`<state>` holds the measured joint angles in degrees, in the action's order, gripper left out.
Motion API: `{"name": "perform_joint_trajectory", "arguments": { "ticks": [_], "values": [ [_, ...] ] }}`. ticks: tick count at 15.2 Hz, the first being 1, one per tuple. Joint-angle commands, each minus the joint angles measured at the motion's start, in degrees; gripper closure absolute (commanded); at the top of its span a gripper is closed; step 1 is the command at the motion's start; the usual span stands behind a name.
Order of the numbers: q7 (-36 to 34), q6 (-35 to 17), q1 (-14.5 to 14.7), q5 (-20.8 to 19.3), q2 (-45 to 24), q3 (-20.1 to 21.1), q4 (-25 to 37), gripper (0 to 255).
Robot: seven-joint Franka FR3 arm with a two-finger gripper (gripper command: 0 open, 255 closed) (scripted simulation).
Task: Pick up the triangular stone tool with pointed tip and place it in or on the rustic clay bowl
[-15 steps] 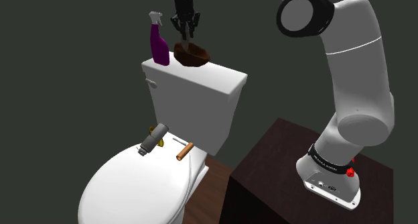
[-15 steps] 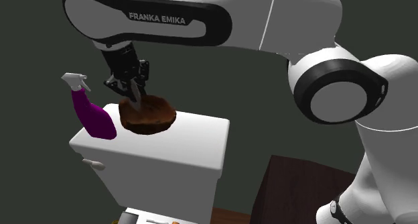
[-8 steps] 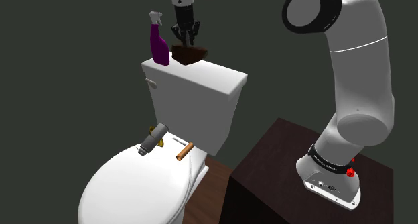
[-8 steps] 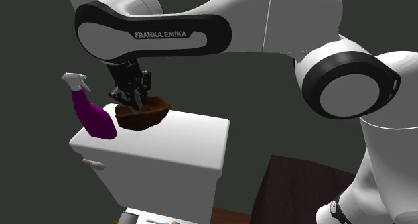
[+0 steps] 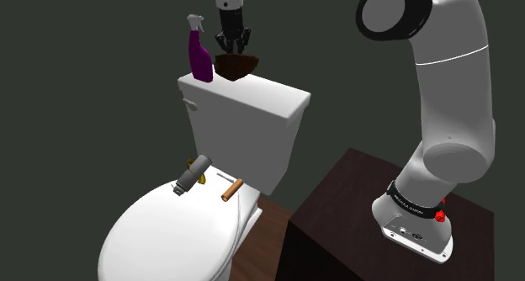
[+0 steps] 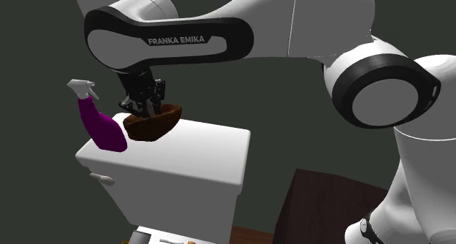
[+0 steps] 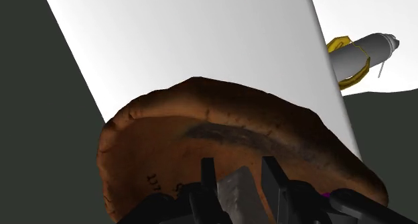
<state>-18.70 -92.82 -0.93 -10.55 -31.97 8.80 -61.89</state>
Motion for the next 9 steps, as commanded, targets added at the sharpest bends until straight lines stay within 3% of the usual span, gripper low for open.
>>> {"name": "perform_joint_trajectory", "arguments": {
  "ticks": [1, 2, 7, 9],
  "values": [
    [0.0, 0.0, 0.0, 0.0, -0.2, 0.0, -0.3, 255],
    [0.0, 0.0, 0.0, 0.0, -0.2, 0.0, -0.3, 0],
    [0.0, 0.0, 0.0, 0.0, -0.2, 0.0, -0.3, 0],
    [0.3, 4.9, 0.7, -0.2, -1.9, -0.1, 6.4, 0]
  ]
}}
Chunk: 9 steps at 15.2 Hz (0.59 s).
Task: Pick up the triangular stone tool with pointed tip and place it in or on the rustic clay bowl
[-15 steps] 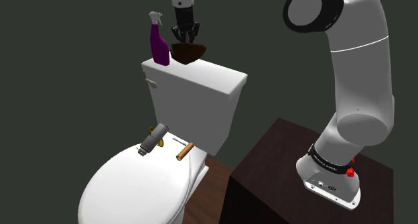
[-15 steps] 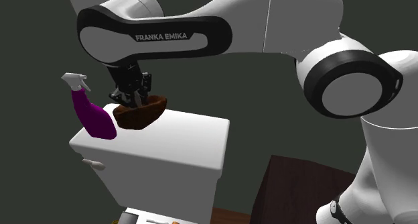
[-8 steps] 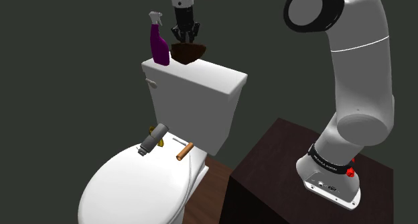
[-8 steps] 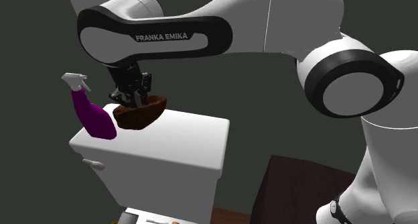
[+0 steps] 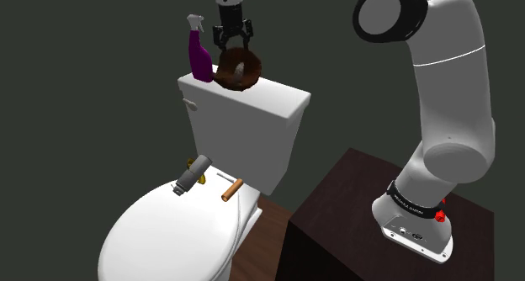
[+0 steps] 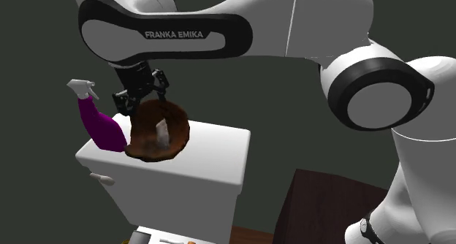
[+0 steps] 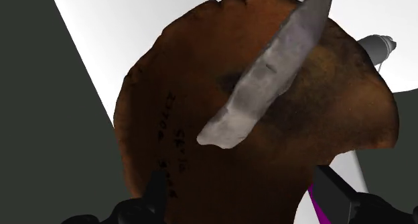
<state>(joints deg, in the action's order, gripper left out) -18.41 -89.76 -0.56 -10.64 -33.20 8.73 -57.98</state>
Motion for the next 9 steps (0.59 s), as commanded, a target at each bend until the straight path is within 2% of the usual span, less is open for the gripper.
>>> {"name": "perform_joint_trajectory", "arguments": {
  "ticks": [1, 2, 9],
  "values": [
    [0.3, 4.7, 0.8, -0.2, -2.0, -0.1, 6.7, 0],
    [0.5, 7.2, 1.3, -0.4, -3.5, -0.2, 10.6, 0],
    [0.5, 7.2, 1.3, -0.4, -3.5, -0.2, 10.7, 0]
  ]
}}
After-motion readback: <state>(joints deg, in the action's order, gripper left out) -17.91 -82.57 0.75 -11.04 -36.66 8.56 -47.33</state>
